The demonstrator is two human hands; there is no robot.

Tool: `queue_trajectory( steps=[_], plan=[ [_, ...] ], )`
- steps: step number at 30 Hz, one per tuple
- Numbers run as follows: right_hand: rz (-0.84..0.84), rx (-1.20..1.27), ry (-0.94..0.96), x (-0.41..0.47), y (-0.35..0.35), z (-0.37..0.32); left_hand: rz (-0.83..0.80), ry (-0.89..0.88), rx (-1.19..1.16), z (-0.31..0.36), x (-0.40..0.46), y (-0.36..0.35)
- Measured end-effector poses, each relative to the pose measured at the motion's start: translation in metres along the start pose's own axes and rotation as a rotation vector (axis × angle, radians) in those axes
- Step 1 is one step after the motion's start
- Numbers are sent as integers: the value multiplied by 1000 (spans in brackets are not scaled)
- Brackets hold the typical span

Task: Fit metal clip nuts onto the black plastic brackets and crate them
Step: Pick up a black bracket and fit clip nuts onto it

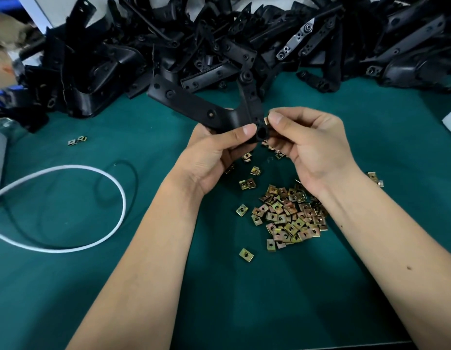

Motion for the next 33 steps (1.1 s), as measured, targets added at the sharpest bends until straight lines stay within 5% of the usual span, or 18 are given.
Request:
queue_trajectory(
  steps=[18, 26, 33],
  plan=[
    [7, 22, -58, 0, 0, 5, 37, -7, 93, -2, 2, -5],
    [82, -215, 24, 2, 3, 7, 144, -190, 268, 1, 4, -1],
    [10, -397, 199, 2, 0, 5, 197, -166, 269, -3, 3, -1]
  ],
)
Point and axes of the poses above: each hand's wrist, its own x-axis towards the middle knuckle, its own y-axis out of the back of the hand, z = x × y, the point moved 4 cm from there along x, towards the middle knuckle, and after that the axes turned 7 degrees about x, right-handed, at the moved point
